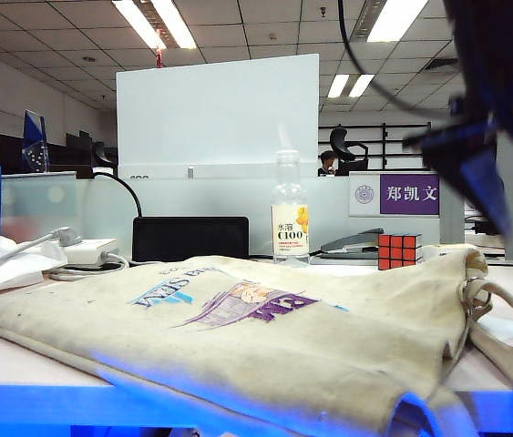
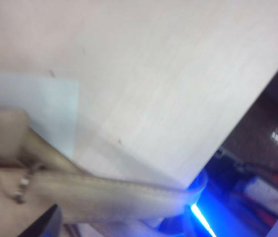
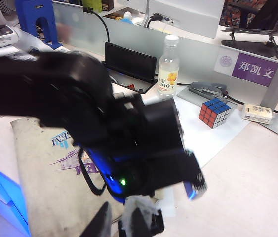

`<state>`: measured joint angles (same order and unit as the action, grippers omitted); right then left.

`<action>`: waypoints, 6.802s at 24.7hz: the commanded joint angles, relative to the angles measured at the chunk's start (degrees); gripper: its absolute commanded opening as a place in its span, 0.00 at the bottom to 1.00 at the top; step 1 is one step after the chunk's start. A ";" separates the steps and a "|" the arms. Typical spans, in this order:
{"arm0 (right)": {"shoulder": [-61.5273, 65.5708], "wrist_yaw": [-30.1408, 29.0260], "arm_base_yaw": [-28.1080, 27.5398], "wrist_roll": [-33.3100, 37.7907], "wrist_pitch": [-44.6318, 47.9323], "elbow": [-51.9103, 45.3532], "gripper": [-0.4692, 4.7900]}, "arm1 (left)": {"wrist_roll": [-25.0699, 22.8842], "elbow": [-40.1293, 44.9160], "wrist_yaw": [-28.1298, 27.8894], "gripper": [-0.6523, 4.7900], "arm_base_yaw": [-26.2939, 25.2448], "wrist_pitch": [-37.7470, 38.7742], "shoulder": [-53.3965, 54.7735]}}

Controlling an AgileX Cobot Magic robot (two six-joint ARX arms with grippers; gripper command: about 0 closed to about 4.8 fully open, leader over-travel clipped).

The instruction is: Take the glasses case out of the canvas bag and put it on the table.

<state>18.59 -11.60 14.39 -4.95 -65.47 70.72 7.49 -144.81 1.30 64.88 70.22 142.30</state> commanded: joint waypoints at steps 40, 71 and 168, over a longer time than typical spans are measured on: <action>-0.04 0.02 0.04 -0.04 0.66 0.17 0.20 | 1.88 0.61 10.64 0.11 -2.05 -5.22 6.80; 1.51 17.66 13.25 -12.92 21.42 -17.42 0.09 | 1.92 0.61 32.46 0.11 -21.81 1.95 -26.93; 17.81 -9.11 13.51 -8.52 27.36 -24.94 0.53 | -6.86 0.61 32.13 0.11 -22.51 9.44 -29.81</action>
<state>35.62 -20.82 27.88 -12.16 -38.54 45.93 1.02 -143.98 32.51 42.30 80.40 113.10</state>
